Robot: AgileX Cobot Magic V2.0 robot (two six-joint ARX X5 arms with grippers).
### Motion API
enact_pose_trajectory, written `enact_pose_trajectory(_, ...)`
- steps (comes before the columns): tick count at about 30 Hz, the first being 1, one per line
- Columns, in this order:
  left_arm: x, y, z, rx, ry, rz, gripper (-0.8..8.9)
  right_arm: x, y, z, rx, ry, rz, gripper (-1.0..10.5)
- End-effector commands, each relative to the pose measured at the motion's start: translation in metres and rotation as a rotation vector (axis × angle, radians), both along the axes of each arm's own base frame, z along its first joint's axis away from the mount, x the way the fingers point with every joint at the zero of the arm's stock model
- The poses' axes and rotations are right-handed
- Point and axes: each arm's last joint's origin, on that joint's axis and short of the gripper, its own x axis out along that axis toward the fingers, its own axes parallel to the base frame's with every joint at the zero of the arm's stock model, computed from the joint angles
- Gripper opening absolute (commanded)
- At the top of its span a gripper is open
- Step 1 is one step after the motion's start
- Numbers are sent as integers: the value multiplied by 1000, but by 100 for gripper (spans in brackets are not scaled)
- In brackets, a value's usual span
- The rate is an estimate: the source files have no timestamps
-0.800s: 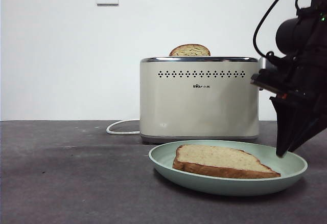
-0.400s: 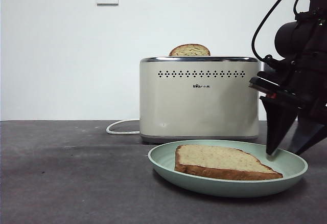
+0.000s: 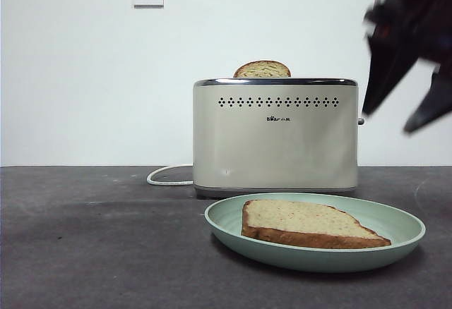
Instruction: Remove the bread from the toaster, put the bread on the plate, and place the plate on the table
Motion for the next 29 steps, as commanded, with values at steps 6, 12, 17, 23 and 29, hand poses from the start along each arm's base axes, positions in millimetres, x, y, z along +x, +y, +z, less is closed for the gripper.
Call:
enact_pose_trajectory(6, -1, 0, 2, -5, -9, -15, -8, -76, -1, 63, 111, -207, 125, 311)
enact_pose_trajectory(12, -1, 0, 2, -5, -9, -15, -8, -129, -5, 84, 147, -306, 207, 307)
enact_pose_trajectory(17, -1, 0, 1, -4, -7, -17, -8, -159, -10, 88, 159, -319, 261, -10)
enact_pose_trajectory(23, -2, 1, -1, 10, 10, -16, -8, -173, -13, 89, 165, -319, 291, -12)
enact_pose_trajectory(29, -2, 1, -1, 15, 17, -16, -7, -174, -13, 89, 165, -315, 297, -12)
